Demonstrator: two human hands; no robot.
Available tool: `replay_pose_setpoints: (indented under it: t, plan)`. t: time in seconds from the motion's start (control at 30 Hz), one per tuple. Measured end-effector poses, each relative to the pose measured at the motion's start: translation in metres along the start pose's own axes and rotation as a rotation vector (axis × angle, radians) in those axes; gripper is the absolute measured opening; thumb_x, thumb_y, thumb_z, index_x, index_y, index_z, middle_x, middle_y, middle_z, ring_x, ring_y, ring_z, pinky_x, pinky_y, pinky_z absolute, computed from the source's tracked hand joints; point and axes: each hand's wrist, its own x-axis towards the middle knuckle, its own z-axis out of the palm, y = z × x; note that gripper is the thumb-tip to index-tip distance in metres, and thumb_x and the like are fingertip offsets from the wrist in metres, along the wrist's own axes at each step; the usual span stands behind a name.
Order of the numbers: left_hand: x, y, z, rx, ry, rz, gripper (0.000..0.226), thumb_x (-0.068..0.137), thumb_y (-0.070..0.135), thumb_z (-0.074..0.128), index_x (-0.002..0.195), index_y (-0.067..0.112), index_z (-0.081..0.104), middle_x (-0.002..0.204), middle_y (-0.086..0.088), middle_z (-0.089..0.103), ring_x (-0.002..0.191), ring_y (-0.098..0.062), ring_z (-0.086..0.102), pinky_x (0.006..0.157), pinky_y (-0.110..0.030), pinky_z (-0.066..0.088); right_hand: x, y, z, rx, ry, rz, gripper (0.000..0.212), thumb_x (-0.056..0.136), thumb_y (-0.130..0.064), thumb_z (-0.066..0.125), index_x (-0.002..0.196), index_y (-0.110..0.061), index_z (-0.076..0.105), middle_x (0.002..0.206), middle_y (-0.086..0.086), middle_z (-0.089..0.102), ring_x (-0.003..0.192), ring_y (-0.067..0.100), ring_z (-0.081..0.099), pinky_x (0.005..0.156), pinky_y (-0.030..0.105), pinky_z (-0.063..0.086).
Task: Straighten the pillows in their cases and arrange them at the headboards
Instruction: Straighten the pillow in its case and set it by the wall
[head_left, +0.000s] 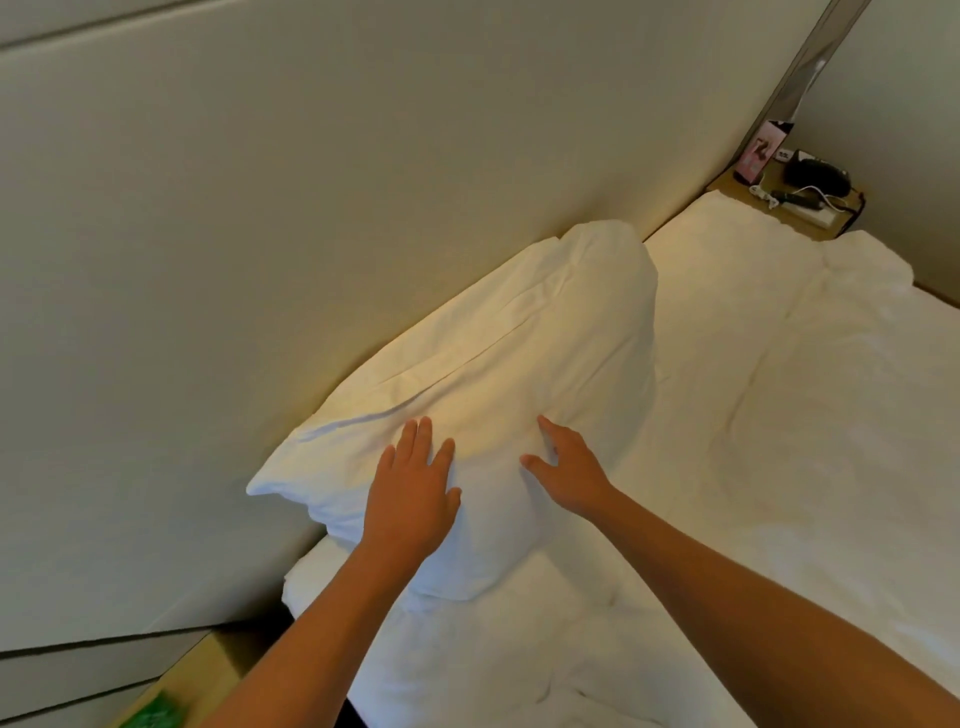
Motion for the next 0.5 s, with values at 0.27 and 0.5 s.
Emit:
replay_pose_setpoints:
  t: [0.27,0.5]
  plan:
    - [0.000,-0.006,0.000,-0.060,-0.006,0.052,0.064,0.105,0.050,0.039,0.161,0.023,0.024,0.171,-0.011,0.006,0.158,-0.030,0.004,0.128,-0.043,0.013,-0.019,-0.004,-0.008,-0.068,-0.020,0.032,0.066,0.105,-0.048,0.053,0.163,-0.026,0.031,0.167,0.003,0.037,0.150,0.025,0.040,0.122,0.040,0.033]
    - [-0.008,0.029,0.008,-0.059,-0.114,0.142,0.062,0.105,0.052,0.037,0.159,0.023,0.028,0.171,-0.011,0.008,0.158,-0.032,0.004,0.127,-0.050,0.012,-0.093,0.039,-0.019,-0.072,0.054,0.154,0.045,0.102,-0.045,0.060,0.141,-0.025,0.054,0.130,0.004,0.065,0.116,0.022,0.064,0.094,0.032,0.049]
